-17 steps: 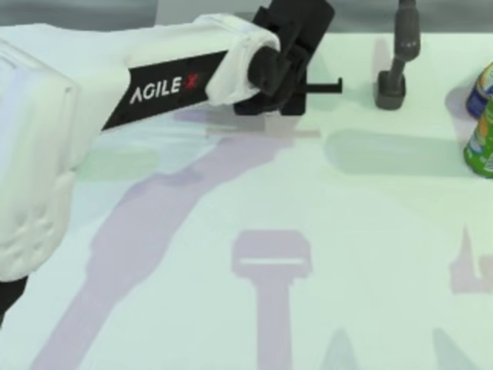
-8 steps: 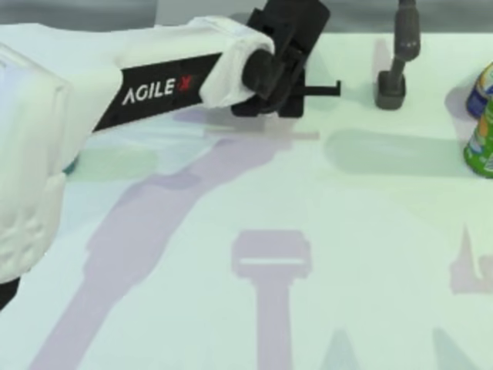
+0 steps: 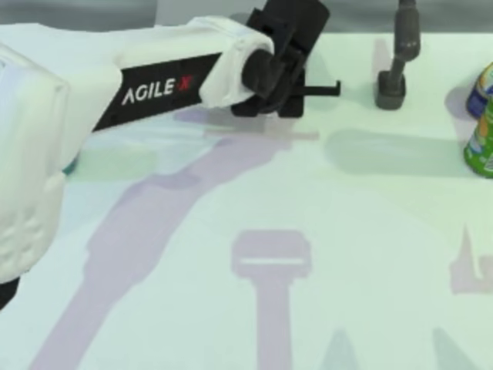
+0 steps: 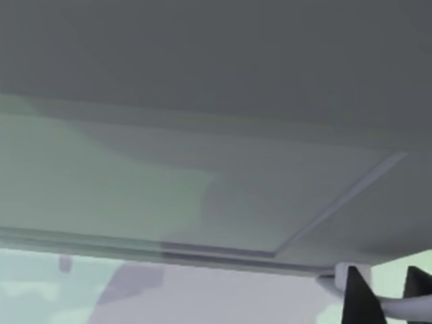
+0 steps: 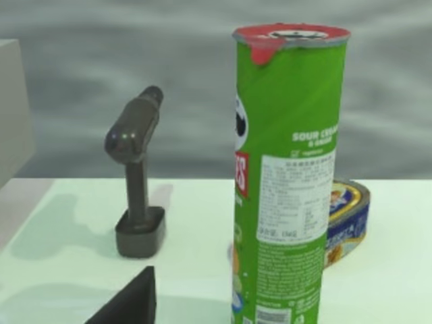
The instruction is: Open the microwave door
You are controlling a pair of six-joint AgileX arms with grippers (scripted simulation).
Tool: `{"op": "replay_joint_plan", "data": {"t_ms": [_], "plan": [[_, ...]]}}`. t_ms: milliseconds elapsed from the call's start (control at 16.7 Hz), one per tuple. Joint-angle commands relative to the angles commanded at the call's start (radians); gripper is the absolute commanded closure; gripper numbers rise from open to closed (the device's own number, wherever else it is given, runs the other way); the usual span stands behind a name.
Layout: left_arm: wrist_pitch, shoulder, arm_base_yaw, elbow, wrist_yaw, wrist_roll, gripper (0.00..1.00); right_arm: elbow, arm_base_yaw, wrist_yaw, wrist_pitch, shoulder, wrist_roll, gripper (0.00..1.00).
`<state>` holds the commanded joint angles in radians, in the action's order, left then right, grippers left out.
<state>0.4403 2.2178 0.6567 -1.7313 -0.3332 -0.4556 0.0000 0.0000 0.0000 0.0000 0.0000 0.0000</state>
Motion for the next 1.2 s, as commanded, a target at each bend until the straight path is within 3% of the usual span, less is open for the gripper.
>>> {"op": "replay_joint_plan", "data": {"t_ms": [660, 1200], "plan": [[0.0, 0.0, 0.0, 0.0, 0.0, 0.0, 1.0, 0.0, 0.0, 0.0, 0.0, 0.0, 0.0, 0.0], [-0.043, -0.041, -0.006, 0.069, 0.034, 0.047, 1.0, 0.0, 0.0, 0.0, 0.0, 0.0, 0.0, 0.0]]}}
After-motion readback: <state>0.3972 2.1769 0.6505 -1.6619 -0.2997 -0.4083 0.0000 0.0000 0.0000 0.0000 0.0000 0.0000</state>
